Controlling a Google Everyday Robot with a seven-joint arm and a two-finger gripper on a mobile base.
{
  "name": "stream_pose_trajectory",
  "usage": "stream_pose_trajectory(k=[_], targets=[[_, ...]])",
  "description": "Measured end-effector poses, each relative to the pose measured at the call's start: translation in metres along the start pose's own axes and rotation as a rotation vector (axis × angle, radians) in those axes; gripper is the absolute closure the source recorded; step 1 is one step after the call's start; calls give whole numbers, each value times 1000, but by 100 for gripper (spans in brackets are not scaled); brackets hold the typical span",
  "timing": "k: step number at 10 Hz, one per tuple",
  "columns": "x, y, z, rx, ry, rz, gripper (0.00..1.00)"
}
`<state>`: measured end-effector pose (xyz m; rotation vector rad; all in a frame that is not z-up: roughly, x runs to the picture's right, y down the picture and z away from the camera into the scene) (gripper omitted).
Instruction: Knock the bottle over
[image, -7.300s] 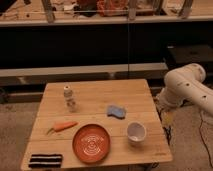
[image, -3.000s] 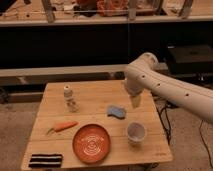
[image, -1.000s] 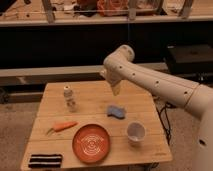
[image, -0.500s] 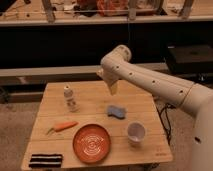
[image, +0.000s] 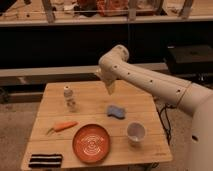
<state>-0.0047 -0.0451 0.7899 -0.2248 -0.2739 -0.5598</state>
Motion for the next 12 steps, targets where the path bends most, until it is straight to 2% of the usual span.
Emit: stream_pose_trajectory(k=[12], targets=[[-21, -23, 9, 30, -49, -45, 20]])
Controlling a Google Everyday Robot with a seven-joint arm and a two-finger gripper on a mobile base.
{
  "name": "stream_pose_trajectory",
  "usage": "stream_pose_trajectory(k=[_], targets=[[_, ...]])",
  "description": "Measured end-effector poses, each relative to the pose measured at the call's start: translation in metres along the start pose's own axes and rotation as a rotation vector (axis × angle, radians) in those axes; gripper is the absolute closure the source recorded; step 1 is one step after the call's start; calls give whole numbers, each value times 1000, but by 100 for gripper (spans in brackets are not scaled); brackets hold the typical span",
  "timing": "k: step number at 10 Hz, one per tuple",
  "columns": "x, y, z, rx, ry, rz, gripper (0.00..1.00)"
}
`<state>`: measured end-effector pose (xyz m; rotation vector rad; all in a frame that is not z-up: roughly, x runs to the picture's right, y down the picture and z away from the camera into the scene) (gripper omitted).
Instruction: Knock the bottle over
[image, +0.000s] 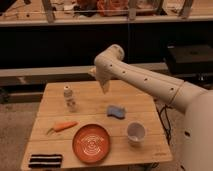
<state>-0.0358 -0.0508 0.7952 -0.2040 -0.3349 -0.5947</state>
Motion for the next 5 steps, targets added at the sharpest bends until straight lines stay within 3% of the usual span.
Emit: stream_pose_trajectory(k=[5], targets=[[-5, -11, 6, 7, -27, -20, 20]])
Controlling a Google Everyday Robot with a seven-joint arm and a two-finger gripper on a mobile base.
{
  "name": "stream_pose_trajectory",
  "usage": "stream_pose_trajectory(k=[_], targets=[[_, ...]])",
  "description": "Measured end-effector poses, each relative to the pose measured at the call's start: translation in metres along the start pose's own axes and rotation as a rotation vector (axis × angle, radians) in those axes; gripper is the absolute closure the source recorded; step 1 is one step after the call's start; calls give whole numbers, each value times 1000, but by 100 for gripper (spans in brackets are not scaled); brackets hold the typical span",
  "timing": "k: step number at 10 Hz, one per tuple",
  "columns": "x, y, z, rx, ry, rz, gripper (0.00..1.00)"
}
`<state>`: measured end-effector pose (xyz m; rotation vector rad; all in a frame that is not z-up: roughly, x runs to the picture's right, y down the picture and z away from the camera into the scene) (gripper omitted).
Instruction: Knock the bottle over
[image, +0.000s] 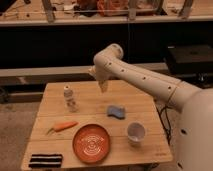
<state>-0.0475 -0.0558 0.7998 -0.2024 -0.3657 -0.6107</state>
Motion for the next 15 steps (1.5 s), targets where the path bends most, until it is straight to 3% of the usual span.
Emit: stream_pose_trajectory(k=[15], targets=[[-26, -39, 35, -48, -140, -154, 20]])
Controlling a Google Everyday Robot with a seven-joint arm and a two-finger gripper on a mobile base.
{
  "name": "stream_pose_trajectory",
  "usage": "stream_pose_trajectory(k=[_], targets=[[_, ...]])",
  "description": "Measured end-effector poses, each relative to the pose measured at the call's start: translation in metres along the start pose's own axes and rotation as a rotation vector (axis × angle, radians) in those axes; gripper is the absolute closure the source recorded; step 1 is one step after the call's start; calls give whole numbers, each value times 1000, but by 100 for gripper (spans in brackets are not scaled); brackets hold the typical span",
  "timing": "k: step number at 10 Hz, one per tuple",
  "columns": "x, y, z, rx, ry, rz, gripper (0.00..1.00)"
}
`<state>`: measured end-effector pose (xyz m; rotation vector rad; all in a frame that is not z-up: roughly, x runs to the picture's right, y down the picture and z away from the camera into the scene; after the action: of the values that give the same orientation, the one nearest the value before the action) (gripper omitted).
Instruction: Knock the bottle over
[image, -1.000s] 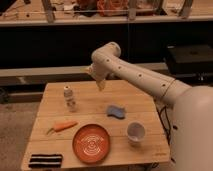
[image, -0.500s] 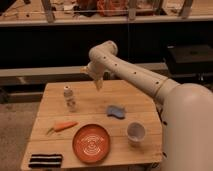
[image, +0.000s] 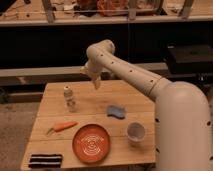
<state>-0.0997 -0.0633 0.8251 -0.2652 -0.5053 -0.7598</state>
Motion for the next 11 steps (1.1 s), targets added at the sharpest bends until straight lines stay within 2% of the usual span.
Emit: stream_pose_trajectory(k=[1, 2, 4, 5, 8, 10, 11], targets=[[-4, -5, 3, -4, -10, -12, 22], [-8, -9, 7, -8, -20, -28, 30], [-12, -15, 11, -14, -34, -48, 48], [-22, -23, 16, -16, -50, -72, 63], [-32, -32, 20, -22, -60, -98, 76], [-42, -39, 24, -29, -81, -121, 94], [-48, -44, 26, -32, -90, -131, 96]])
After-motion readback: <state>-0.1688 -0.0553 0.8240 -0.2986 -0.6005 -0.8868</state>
